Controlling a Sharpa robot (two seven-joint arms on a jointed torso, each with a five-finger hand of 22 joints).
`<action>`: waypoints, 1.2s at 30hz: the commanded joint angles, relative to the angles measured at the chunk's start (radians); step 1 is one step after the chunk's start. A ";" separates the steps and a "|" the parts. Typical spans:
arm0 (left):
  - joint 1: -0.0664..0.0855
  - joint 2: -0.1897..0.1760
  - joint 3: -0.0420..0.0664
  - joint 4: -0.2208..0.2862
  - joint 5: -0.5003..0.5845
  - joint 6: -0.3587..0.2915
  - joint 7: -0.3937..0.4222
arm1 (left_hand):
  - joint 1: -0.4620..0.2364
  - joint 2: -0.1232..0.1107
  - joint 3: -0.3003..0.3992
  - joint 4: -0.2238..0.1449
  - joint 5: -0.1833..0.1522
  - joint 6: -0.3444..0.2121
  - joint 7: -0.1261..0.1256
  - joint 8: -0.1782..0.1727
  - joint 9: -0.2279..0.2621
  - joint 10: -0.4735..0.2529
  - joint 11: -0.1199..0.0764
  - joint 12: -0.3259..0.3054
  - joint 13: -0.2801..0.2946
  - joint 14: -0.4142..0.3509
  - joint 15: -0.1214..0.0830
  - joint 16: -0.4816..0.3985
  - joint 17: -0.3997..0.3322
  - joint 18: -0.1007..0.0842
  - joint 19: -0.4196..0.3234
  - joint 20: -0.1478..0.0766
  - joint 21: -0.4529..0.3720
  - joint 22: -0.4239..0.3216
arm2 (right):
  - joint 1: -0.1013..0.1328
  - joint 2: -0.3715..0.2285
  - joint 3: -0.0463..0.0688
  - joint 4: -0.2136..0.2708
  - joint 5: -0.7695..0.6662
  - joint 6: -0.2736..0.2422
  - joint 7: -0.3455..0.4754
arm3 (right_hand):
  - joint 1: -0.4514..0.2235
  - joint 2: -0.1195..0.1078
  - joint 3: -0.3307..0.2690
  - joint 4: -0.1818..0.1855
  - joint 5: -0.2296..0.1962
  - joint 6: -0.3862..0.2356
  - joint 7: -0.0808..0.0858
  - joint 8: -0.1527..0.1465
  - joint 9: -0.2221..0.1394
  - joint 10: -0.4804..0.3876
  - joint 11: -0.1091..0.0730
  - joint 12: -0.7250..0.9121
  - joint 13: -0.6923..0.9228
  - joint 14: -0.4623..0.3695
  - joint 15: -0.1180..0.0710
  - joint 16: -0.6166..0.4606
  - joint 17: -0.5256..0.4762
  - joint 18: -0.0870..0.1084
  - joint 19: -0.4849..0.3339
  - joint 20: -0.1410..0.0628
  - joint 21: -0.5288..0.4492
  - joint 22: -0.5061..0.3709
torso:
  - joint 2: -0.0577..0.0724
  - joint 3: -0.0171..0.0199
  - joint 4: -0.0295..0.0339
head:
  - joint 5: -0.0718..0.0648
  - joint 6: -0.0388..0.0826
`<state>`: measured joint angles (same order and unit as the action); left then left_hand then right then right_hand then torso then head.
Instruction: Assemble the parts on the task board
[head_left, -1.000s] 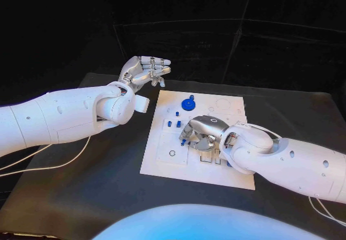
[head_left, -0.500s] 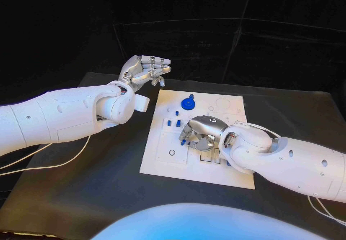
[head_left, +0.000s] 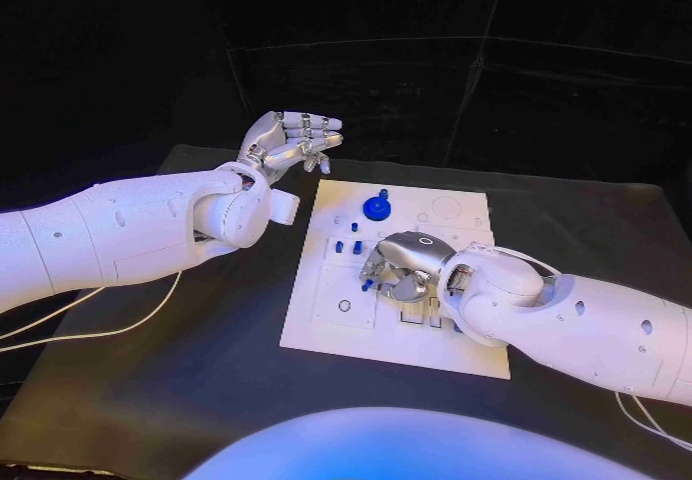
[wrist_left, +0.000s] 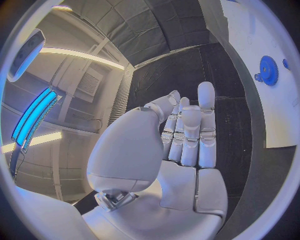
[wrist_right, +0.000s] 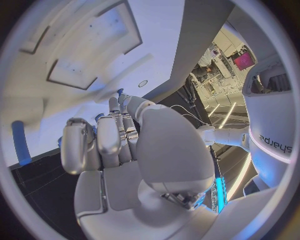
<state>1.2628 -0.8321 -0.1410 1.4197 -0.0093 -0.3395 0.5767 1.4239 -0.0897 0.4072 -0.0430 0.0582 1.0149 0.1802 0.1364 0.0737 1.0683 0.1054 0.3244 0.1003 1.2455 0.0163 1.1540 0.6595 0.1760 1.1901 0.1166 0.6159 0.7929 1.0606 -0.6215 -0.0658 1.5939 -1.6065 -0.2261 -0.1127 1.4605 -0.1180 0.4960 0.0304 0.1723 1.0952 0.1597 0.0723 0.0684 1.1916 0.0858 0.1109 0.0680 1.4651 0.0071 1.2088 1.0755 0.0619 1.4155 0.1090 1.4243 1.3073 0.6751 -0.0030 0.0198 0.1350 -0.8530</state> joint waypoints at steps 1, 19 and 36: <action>0.001 0.001 0.001 0.000 0.002 0.013 0.002 | 0.005 0.001 -0.002 -0.005 -0.001 -0.007 0.001 0.003 -0.001 -0.008 -0.001 0.005 0.000 -0.007 0.001 -0.006 -0.001 0.006 0.000 -0.003 -0.003 0.001 | 0.001 0.004 0.000 -0.001 -0.012 0.020 -0.009 | -0.009 0.000 0.001 -0.001 -0.004 -0.001 0.005 -0.005 0.000 0.000 0.005 -0.007 -0.001 0.031 -0.003 0.000 -0.002 -0.006 0.003 0.001 0.000 0.052 | 0.000 -0.0001 0.0006 | -0.001 0.002; 0.001 0.001 0.001 -0.001 0.002 0.017 -0.004 | 0.004 0.001 -0.003 -0.005 -0.001 -0.008 0.001 0.004 -0.001 -0.011 0.000 0.006 -0.001 -0.008 0.001 -0.006 -0.002 0.006 -0.001 -0.003 -0.003 0.001 | 0.001 0.017 -0.006 -0.010 -0.016 0.049 -0.017 | -0.031 -0.004 -0.004 -0.004 -0.014 -0.016 0.009 -0.010 -0.002 -0.014 0.008 -0.017 -0.003 0.027 0.000 -0.004 -0.015 -0.004 -0.006 0.004 -0.006 0.044 | -0.001 -0.0005 0.0001 | -0.001 -0.001; 0.001 0.001 0.001 -0.003 0.002 0.016 -0.005 | 0.003 0.001 -0.004 -0.005 -0.001 -0.009 0.002 0.004 -0.001 -0.012 0.000 0.006 -0.001 -0.008 0.001 -0.006 -0.002 0.006 -0.001 -0.003 -0.003 0.001 | 0.001 0.007 -0.008 0.004 -0.014 -0.026 -0.016 | -0.072 -0.025 -0.010 -0.017 -0.013 -0.152 0.049 -0.012 -0.005 -0.158 0.051 -0.037 -0.004 -0.009 0.034 -0.089 -0.142 0.029 -0.102 0.035 -0.103 -0.084 | 0.000 0.0014 -0.0005 | -0.001 0.001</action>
<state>1.2628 -0.8316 -0.1410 1.4164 -0.0091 -0.3344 0.5698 1.4239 -0.0897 0.4043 -0.0459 0.0582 1.0112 0.1839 0.1363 0.0737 1.0611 0.1053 0.3244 0.1003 1.2455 0.0163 1.1540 0.6586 0.1761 1.1901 0.1166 0.6159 0.7929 1.0608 -0.6125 -0.0745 1.5904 -1.6158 -0.2137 -0.1272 1.3972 -0.1442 0.4861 0.0205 0.1624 0.9490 0.2070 0.0660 0.0640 1.0330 0.1399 0.0705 0.0624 1.4596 0.0376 1.1246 0.9343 0.0781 1.3203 0.1427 1.3279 1.2248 0.6746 -0.0029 0.0202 0.1321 -0.8529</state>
